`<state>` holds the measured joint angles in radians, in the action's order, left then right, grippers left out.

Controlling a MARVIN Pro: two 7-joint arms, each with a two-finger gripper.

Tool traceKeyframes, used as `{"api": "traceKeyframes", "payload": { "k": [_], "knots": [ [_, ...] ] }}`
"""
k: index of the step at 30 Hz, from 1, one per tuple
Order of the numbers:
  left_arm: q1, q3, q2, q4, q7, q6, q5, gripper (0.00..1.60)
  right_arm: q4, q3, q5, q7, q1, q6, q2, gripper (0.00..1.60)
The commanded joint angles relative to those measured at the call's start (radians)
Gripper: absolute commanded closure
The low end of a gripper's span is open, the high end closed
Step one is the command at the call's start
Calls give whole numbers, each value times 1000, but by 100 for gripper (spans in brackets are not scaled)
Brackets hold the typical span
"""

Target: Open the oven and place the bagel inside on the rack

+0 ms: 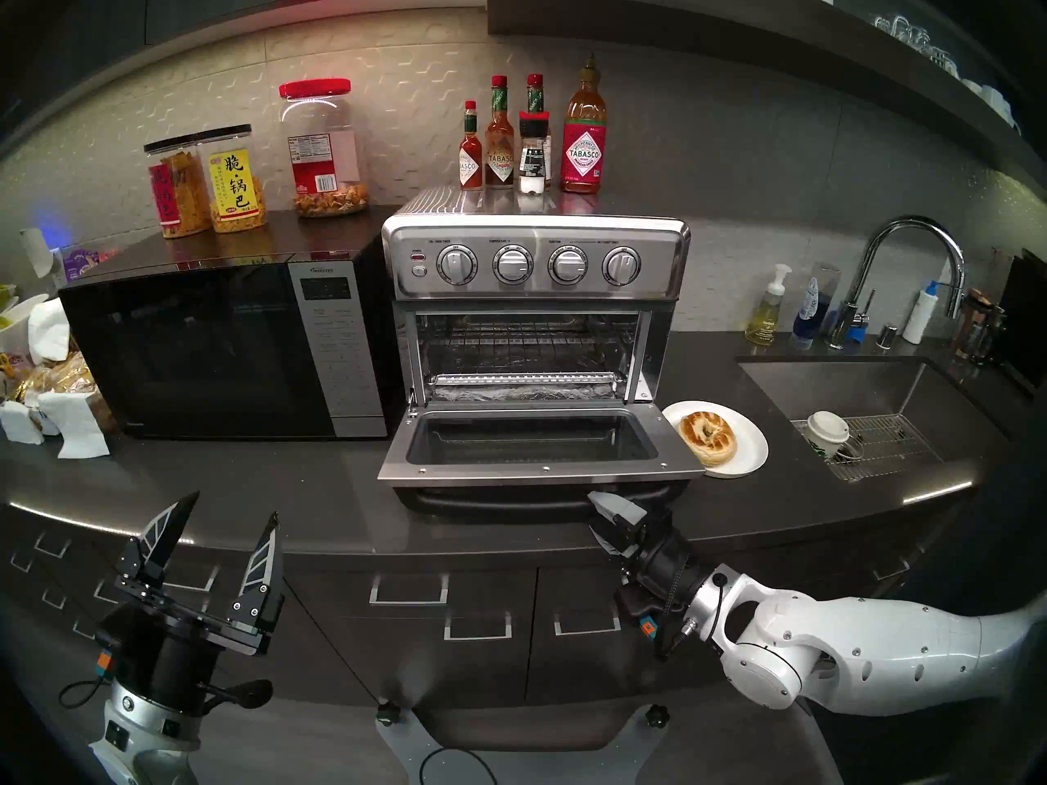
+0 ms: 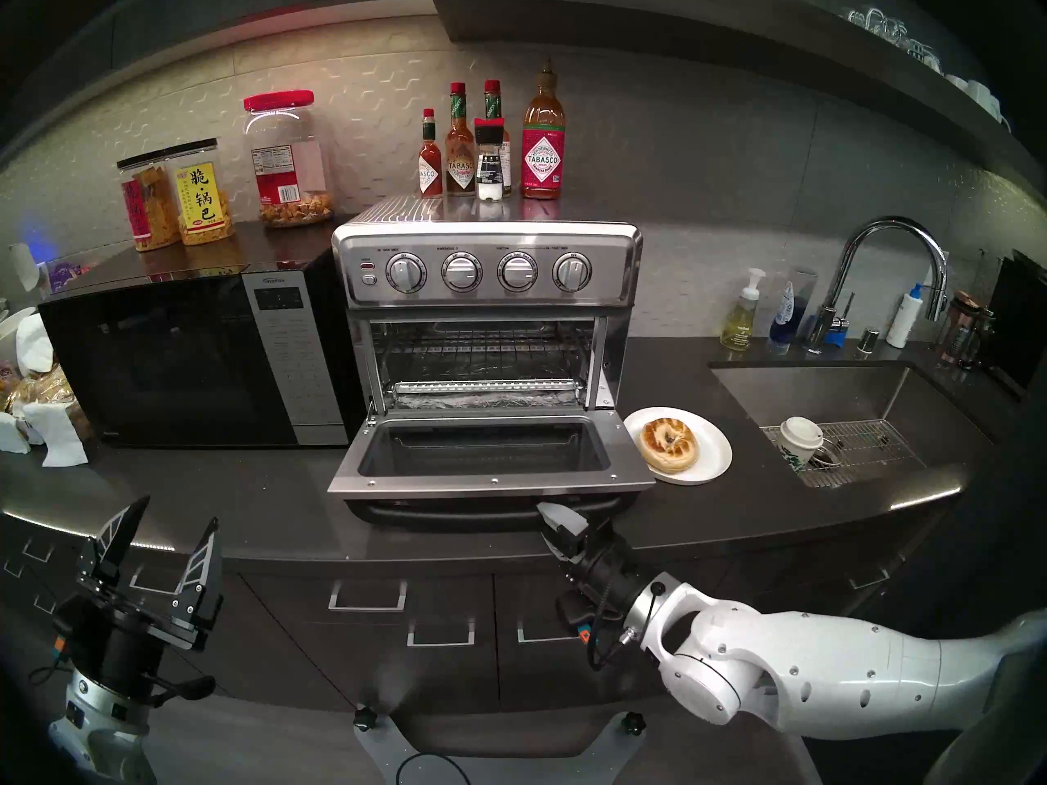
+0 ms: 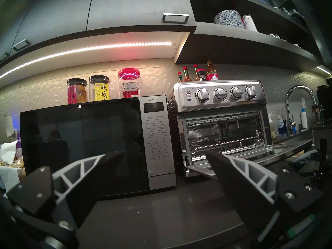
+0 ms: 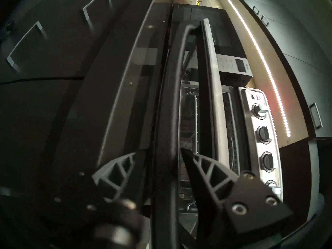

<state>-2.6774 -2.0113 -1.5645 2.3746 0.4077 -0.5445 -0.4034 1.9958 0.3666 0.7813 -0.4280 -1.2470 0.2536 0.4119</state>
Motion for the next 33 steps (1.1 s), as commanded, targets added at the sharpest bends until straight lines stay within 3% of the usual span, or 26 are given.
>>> {"api": "traceKeyframes", "payload": {
  "k": [1, 8, 9, 11, 19, 33],
  "knots": [
    [1, 0, 1, 16, 1, -3, -1, 0, -1, -60, -17, -10, -109, -17, -115, 0],
    [0, 0, 0, 19, 1, -3, -1, 0, 40, -66, -37, -67, -140, -48, -197, 0],
    [0, 0, 0, 19, 1, -3, -1, 0, 23, -57, -32, -76, -151, -44, -175, 0],
    [0, 0, 0, 19, 1, -3, -1, 0, 37, -60, -42, -111, -162, -51, -214, 0],
    [2, 0, 1, 16, 1, -3, -1, 0, 39, -40, -37, -237, -192, -58, -253, 0],
    [4, 0, 1, 10, 1, -3, 0, 0, 4, 43, -59, -417, -176, -45, -286, 0]
  ]
}}
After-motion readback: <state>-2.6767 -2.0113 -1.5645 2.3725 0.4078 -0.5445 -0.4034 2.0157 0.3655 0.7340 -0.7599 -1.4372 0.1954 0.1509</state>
